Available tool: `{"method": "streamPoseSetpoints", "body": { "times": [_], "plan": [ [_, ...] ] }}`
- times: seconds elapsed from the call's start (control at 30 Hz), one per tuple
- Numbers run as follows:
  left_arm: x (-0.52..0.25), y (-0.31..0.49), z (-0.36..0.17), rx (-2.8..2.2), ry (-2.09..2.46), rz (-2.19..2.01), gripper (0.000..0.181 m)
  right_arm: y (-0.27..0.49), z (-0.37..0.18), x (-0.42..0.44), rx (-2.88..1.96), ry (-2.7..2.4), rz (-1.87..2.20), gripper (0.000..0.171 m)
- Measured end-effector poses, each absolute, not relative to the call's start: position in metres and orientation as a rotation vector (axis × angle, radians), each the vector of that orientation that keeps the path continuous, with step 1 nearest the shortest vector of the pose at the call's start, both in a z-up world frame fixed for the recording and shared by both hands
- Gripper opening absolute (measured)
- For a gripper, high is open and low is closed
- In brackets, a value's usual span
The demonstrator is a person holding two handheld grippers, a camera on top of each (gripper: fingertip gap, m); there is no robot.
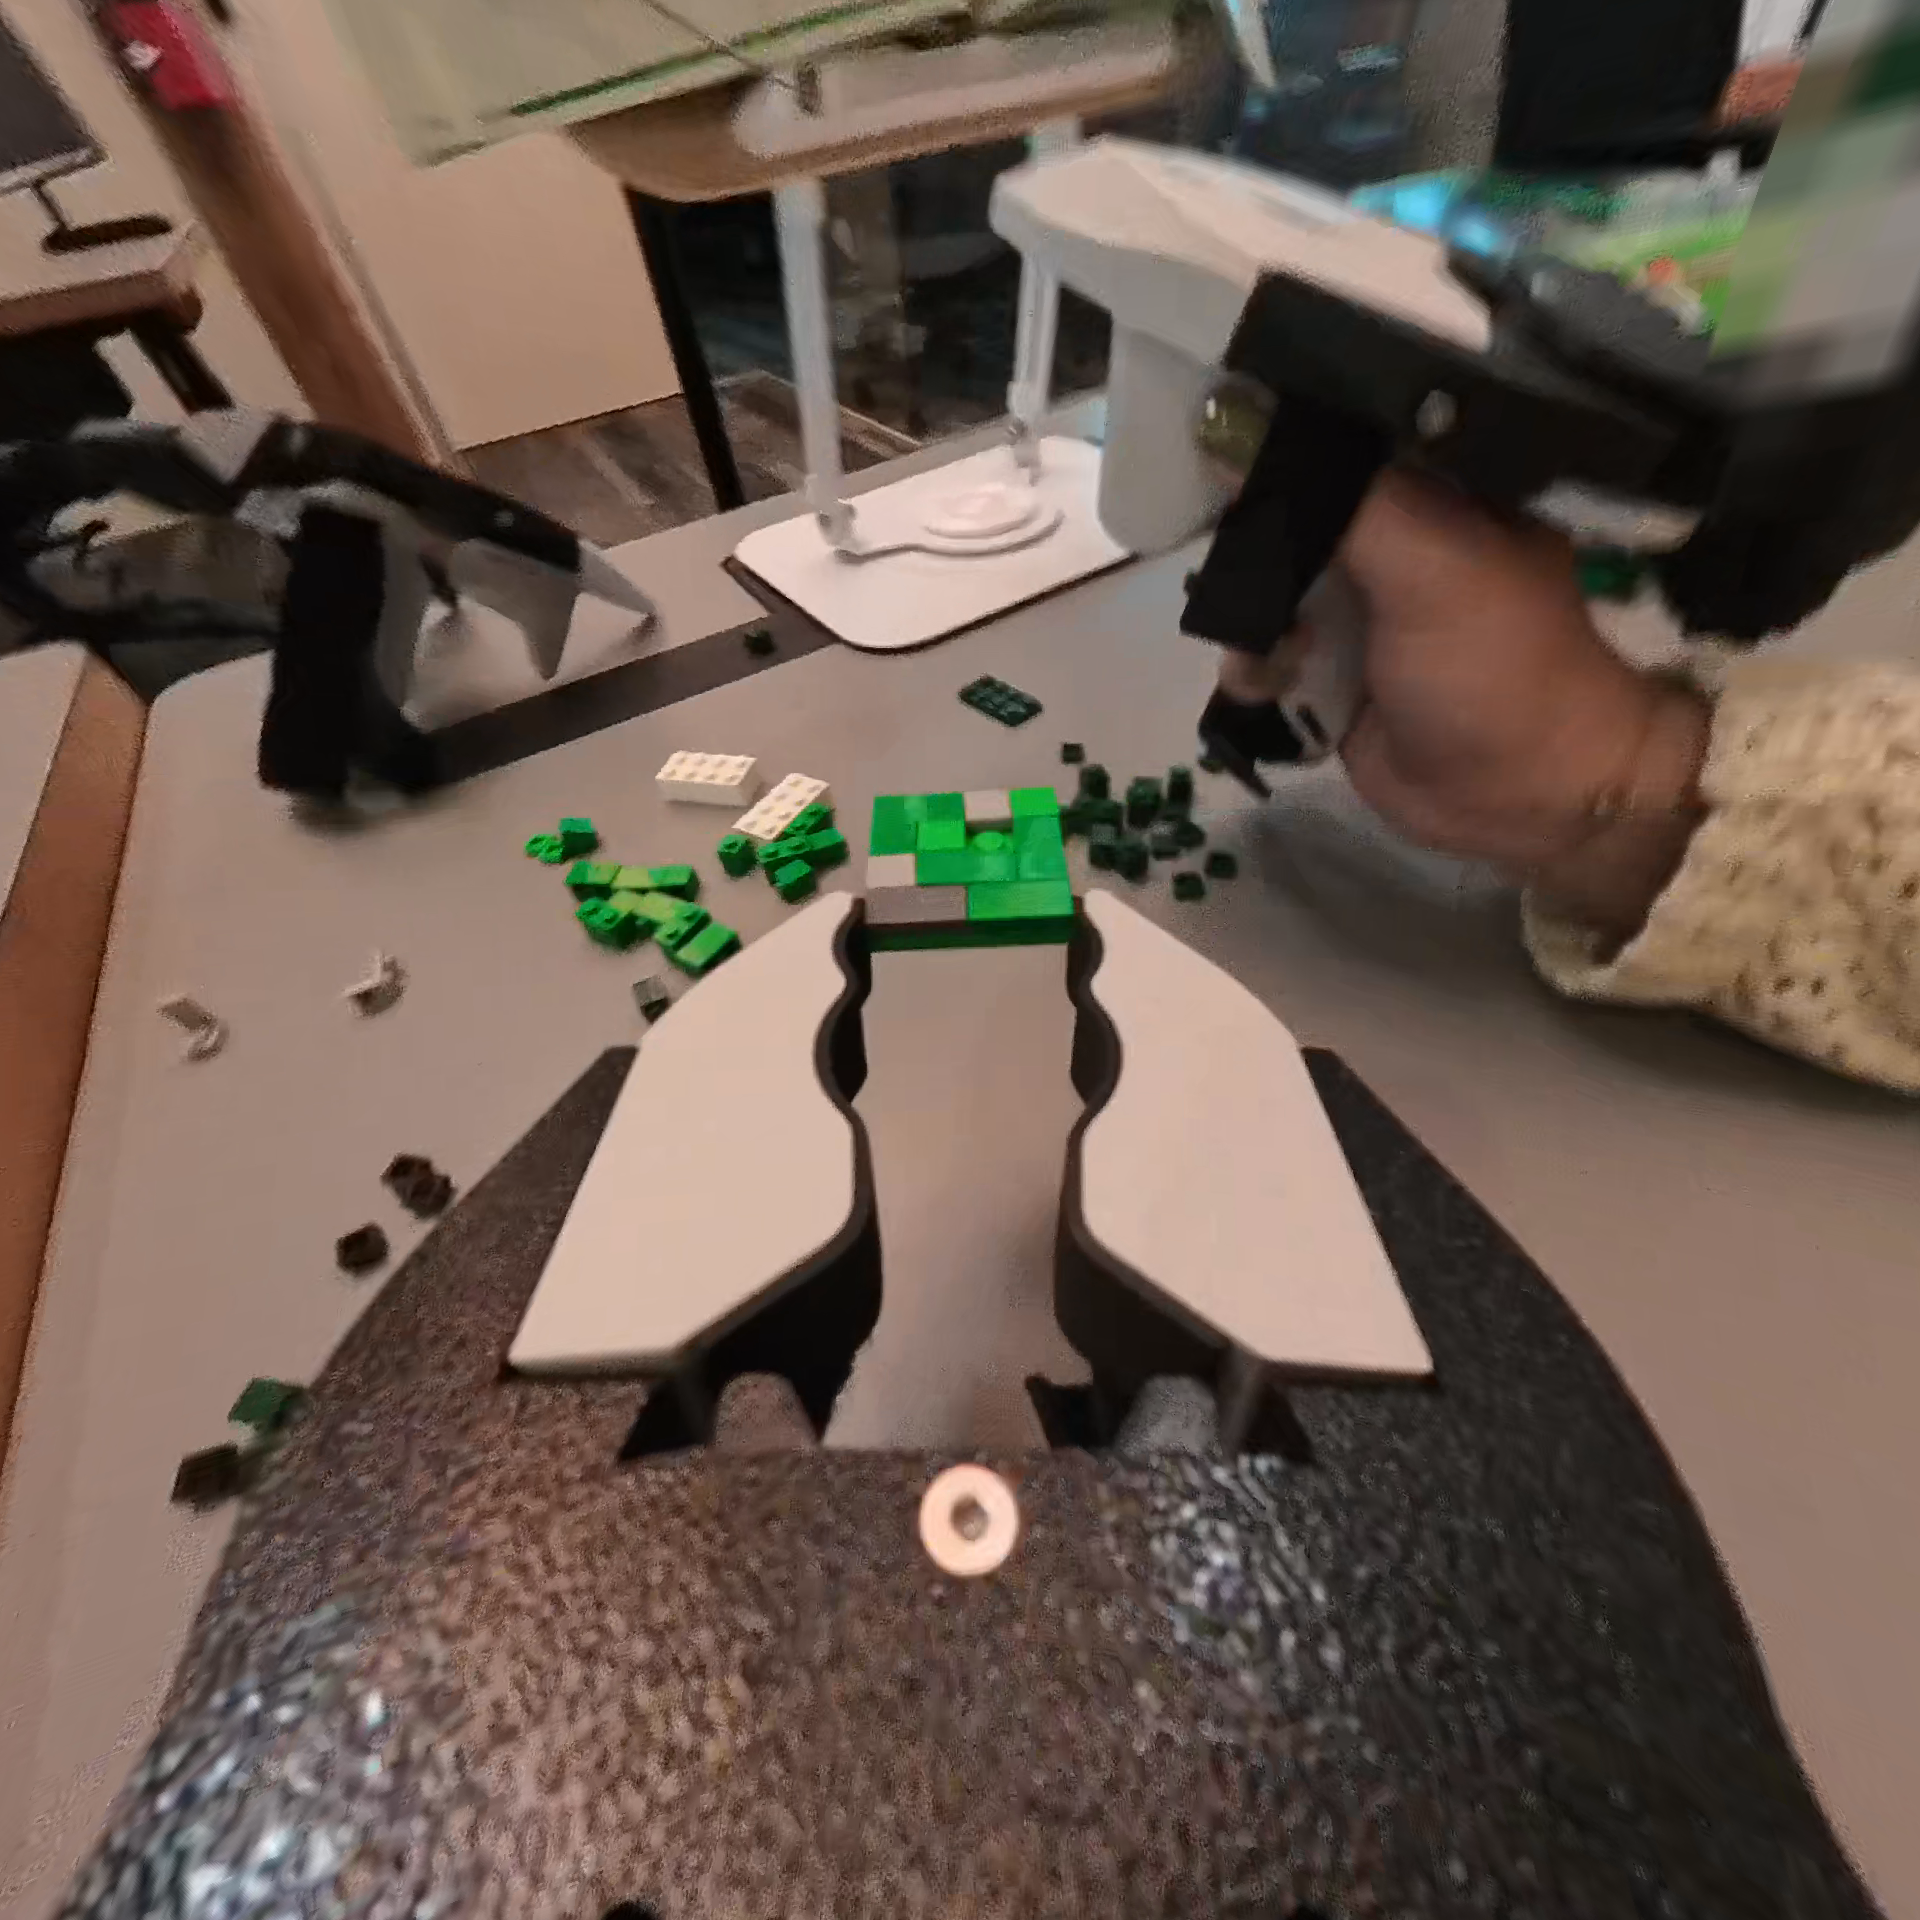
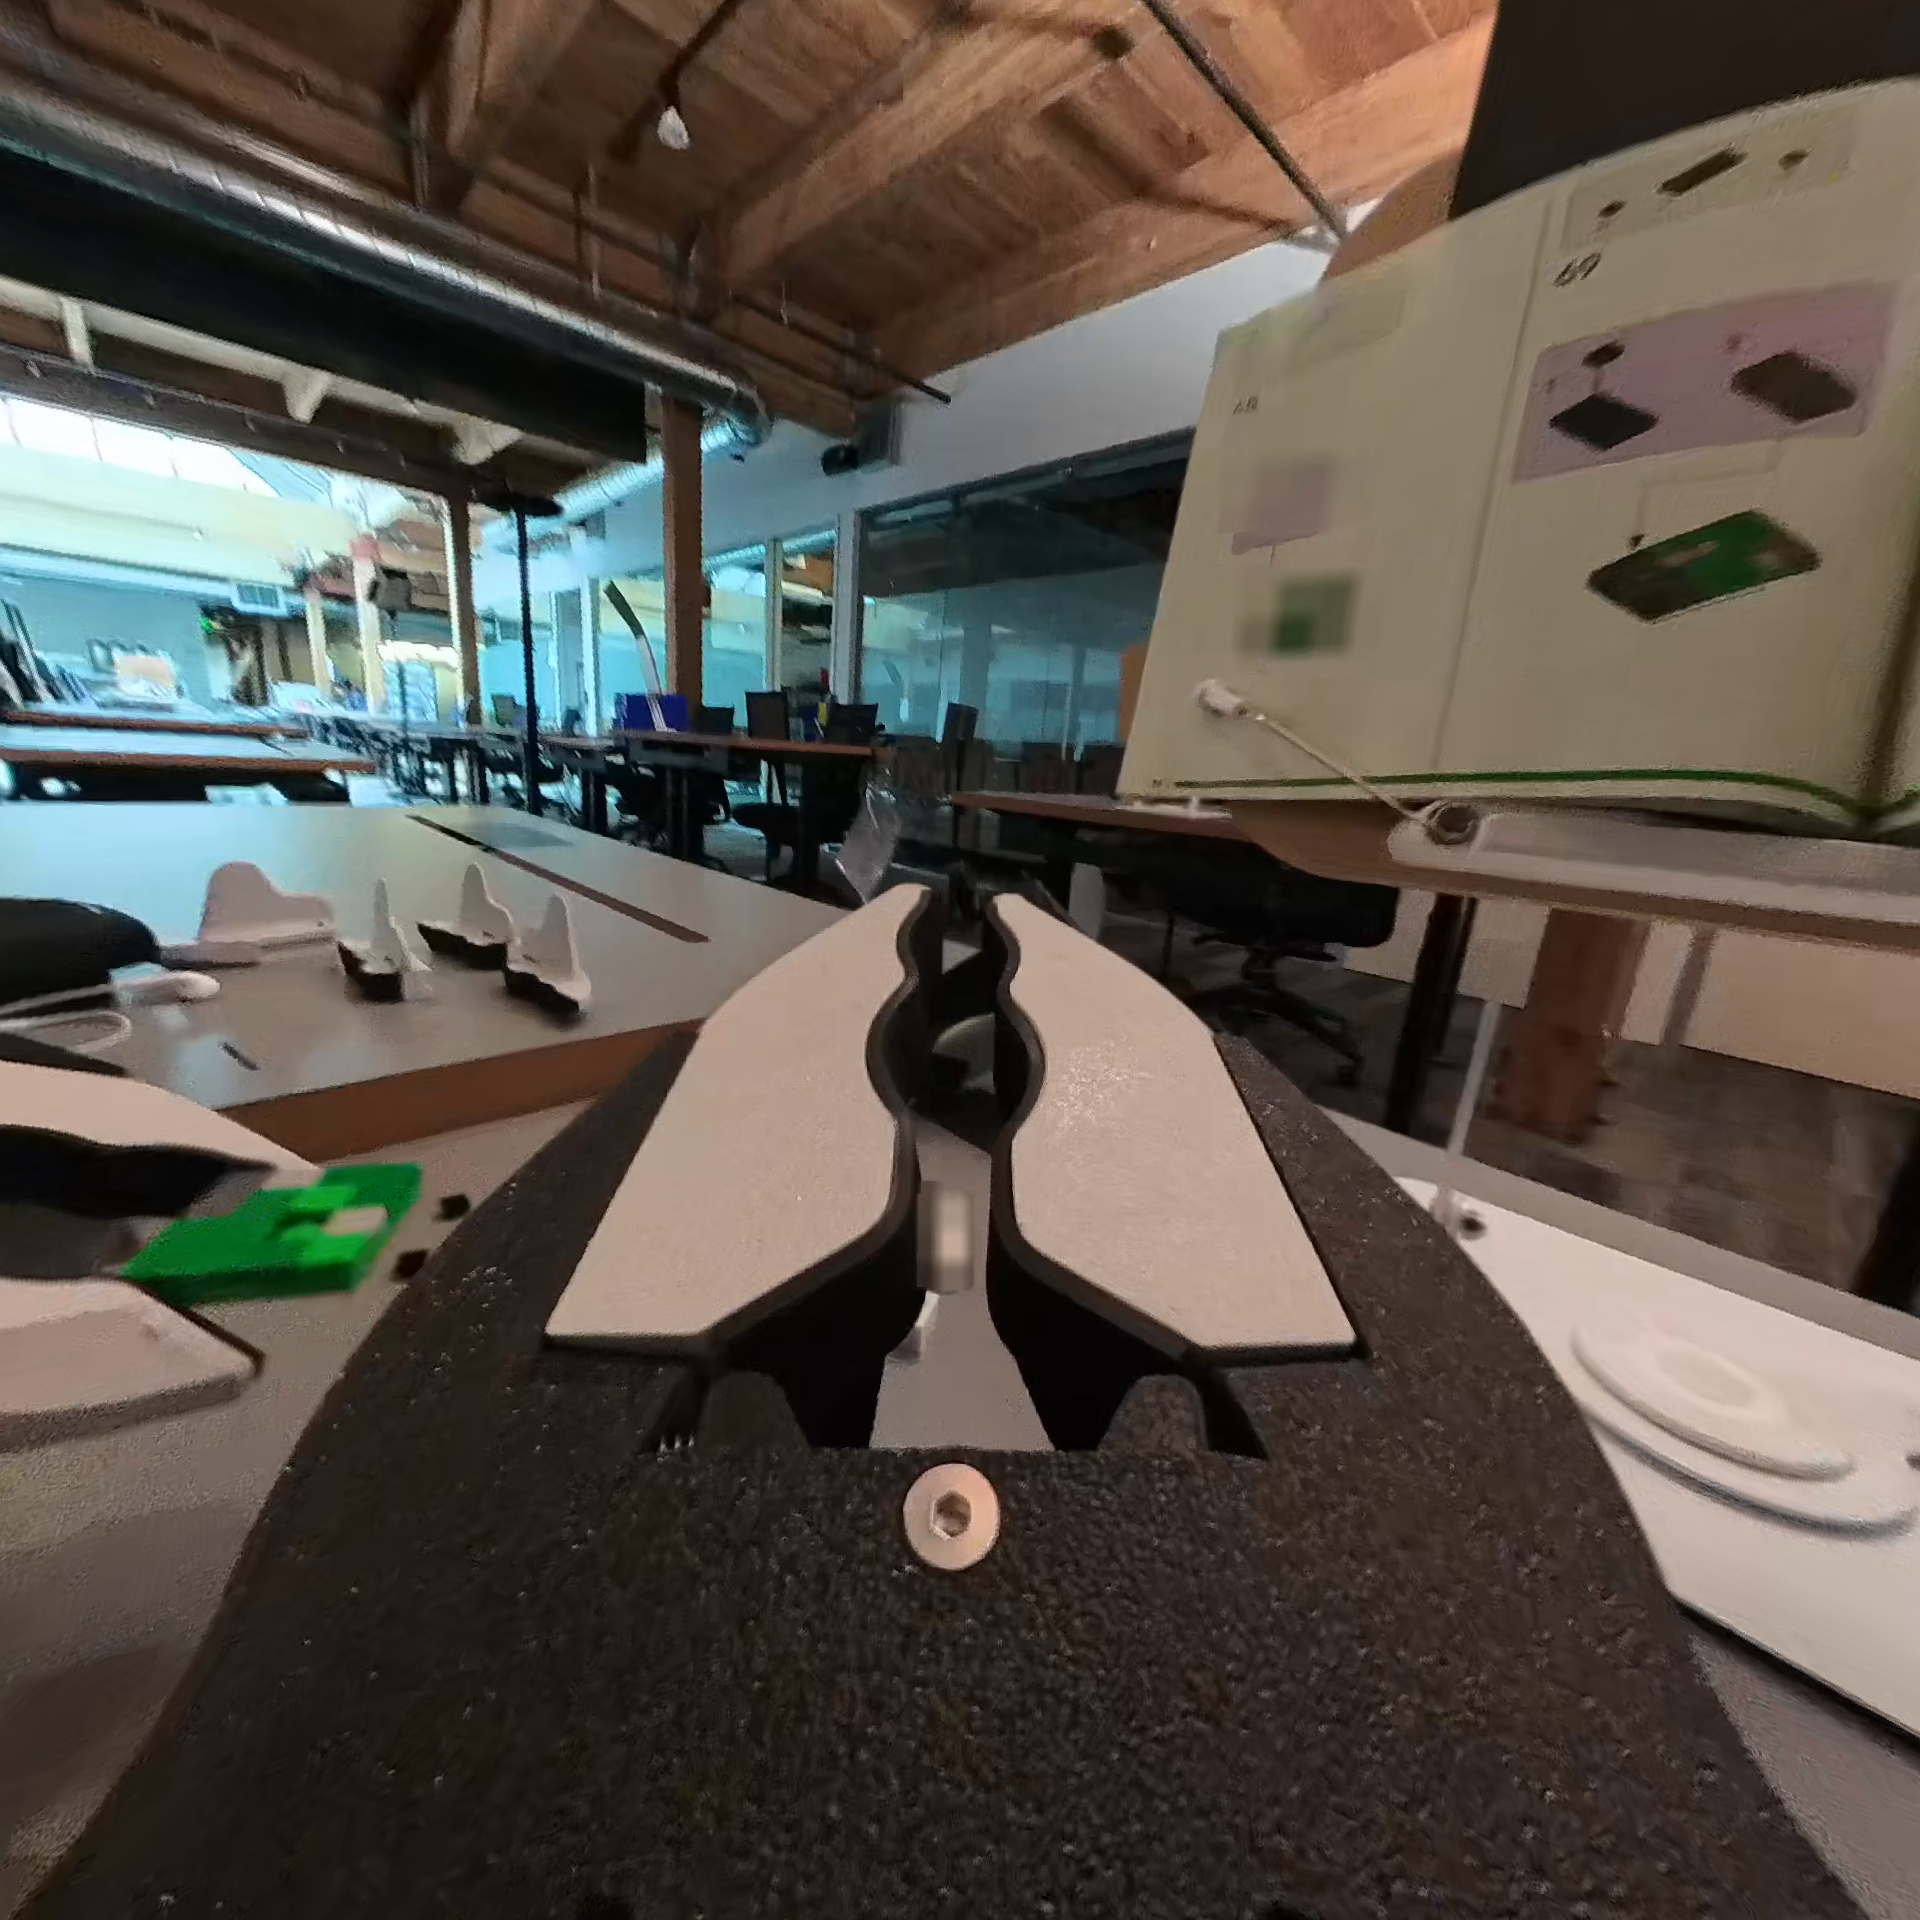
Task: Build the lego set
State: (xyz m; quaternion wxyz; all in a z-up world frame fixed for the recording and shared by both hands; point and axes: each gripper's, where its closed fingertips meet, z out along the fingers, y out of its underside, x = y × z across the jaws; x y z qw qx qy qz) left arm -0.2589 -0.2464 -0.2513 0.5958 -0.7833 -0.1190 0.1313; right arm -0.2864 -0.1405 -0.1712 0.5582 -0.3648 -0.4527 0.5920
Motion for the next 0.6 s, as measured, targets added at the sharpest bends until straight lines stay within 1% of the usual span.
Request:
{"method": "streamPoseSetpoints", "body": {
  "times": [0.13, 0.23, 0.4, 0.6],
  "plan": [
    [-0.273, -0.257, -0.258, -1.830, -0.380, 0.256, 0.036, -0.148, -0.189, -0.299, -0.807, -1.201, 1.185, 0.005],
    [-0.263, -0.250, -0.262, -1.885, -0.316, 0.265, 0.036, -0.146, -0.186, -0.292, -0.773, -1.187, 1.181, 0.001],
    [-0.232, -0.228, -0.271, -1.983, -0.142, 0.362, 0.036, -0.130, -0.184, -0.292, -0.779, -1.154, 1.148, 0.001],
    [-0.211, -0.214, -0.281, -2.009, -0.082, 0.319, 0.036, -0.126, -0.182, -0.290, -0.788, -1.134, 1.181, 0.000]
  ]
}}
